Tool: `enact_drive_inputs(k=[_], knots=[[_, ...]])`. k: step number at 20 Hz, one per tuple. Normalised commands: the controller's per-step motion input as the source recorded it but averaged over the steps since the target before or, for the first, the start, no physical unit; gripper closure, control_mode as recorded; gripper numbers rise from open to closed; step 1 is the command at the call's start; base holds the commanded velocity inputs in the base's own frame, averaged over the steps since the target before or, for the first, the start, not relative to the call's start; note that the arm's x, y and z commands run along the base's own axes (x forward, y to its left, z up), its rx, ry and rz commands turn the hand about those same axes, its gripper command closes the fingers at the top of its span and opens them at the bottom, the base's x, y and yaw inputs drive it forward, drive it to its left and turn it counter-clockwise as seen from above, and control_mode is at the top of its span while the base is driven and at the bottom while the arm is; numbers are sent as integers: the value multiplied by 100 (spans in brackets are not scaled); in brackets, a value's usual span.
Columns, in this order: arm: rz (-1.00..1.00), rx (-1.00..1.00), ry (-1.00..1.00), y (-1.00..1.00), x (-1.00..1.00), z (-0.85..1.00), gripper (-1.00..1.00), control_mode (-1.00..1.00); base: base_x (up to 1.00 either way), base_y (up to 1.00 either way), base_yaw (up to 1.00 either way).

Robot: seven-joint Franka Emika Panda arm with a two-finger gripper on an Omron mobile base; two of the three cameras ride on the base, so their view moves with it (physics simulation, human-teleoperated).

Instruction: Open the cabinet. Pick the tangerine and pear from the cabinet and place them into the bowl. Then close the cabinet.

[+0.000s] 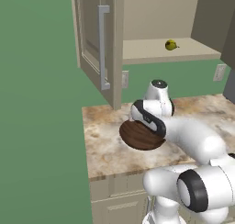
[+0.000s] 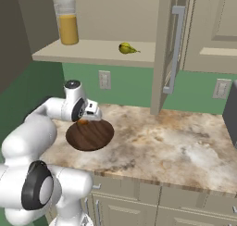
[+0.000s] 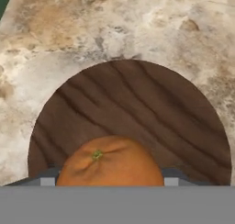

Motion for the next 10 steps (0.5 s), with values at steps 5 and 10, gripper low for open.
enact_drive_inputs(k=[5, 10], knots=[[0, -7, 0, 0, 58, -67, 100, -100, 0, 0, 0], [0, -5, -2, -4, 55, -58, -100, -100, 0, 0, 0]])
